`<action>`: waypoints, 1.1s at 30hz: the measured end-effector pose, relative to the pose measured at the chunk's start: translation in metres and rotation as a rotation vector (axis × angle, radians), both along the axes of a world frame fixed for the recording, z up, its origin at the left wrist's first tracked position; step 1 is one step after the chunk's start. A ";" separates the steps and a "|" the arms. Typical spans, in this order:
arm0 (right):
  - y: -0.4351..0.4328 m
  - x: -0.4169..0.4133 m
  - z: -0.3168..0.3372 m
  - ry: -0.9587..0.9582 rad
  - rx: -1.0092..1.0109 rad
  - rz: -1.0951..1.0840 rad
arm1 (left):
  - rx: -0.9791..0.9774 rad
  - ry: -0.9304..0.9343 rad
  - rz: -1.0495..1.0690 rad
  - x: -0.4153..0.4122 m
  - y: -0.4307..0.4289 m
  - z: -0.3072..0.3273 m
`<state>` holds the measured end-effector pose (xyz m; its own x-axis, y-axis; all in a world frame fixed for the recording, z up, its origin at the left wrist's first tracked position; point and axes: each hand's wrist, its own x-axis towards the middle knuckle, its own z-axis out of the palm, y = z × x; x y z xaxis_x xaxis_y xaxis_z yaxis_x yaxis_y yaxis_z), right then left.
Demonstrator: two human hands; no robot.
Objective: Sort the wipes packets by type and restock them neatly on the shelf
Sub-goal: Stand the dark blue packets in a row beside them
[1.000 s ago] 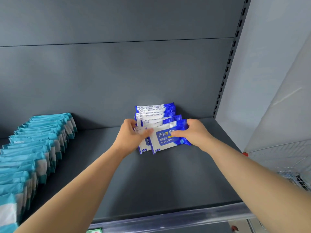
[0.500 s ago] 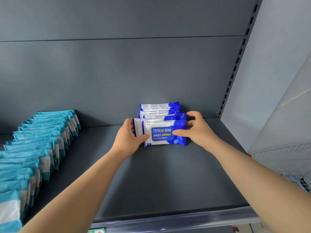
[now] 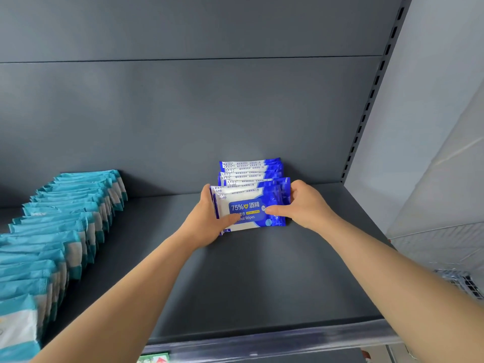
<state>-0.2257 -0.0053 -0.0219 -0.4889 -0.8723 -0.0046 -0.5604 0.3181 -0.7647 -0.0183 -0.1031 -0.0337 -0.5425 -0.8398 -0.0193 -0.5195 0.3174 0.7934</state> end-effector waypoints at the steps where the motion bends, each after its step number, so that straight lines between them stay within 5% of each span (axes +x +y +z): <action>1: 0.005 0.000 0.001 0.027 0.015 -0.006 | -0.002 -0.002 0.016 0.001 0.002 0.001; 8: 0.055 0.001 0.010 0.329 0.032 0.035 | -0.471 -0.135 0.132 -0.007 0.028 0.014; 19: 0.187 -0.070 0.023 0.675 0.074 -0.023 | -0.804 -0.093 -0.359 -0.132 0.137 0.015; 33: 0.429 -0.310 -0.029 0.575 0.289 -0.231 | -0.708 -0.048 -0.611 -0.393 0.348 -0.031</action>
